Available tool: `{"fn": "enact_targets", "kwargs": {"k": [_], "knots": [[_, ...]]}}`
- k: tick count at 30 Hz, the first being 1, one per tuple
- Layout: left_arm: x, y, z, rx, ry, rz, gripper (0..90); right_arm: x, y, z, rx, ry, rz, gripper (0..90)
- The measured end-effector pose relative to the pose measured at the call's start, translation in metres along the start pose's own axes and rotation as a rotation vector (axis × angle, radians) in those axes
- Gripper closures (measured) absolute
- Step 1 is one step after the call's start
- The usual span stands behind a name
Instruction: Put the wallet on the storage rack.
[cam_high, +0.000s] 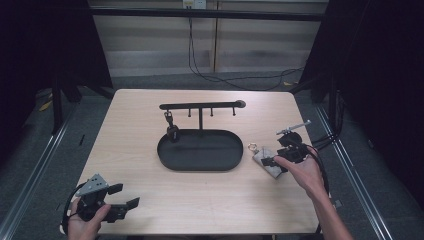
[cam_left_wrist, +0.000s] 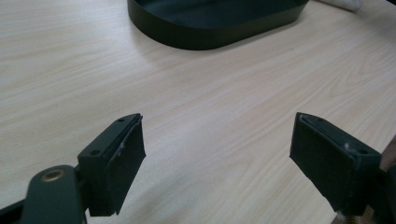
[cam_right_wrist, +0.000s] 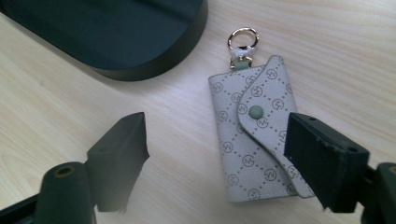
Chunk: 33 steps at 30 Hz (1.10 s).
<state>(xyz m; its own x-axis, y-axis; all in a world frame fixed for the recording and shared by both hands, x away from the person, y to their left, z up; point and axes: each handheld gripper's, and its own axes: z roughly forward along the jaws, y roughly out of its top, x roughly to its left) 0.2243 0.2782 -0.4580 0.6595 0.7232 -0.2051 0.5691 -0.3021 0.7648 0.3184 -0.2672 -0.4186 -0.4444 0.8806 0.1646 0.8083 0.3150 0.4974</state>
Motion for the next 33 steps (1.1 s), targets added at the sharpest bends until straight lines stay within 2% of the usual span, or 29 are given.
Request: {"fn": "enact_targets", "kwargs": {"k": [5,6,10,16,19,23,25,33], "knots": [[0.002,0.0,-0.001,-0.009,-0.002,-0.012,17.6,-0.007,0.005,0.006,0.031,0.012,0.003,23.8],[0.003,0.0,-0.001,-0.008,0.0,-0.012,17.7,-0.008,0.005,0.008,0.041,0.015,0.013,23.9],[0.002,0.001,-0.001,-0.009,-0.004,-0.015,17.7,-0.014,0.006,0.017,0.09,0.013,0.004,24.1],[0.004,0.001,-0.003,-0.015,-0.002,-0.02,17.7,-0.023,0.008,0.03,0.141,-0.022,0.007,23.6],[0.004,0.001,-0.002,-0.012,-0.005,-0.016,17.6,-0.023,0.012,0.035,0.187,-0.058,-0.015,23.0],[0.003,0.001,-0.002,-0.013,-0.01,-0.015,17.7,-0.02,0.02,0.04,0.198,-0.062,-0.024,23.2],[0.004,0.001,-0.002,-0.011,-0.013,-0.015,17.7,-0.019,0.022,0.045,0.23,-0.078,-0.039,23.2],[0.004,0.001,-0.003,-0.011,-0.014,-0.016,17.6,-0.022,0.029,0.056,0.274,-0.109,-0.054,23.4]]}}
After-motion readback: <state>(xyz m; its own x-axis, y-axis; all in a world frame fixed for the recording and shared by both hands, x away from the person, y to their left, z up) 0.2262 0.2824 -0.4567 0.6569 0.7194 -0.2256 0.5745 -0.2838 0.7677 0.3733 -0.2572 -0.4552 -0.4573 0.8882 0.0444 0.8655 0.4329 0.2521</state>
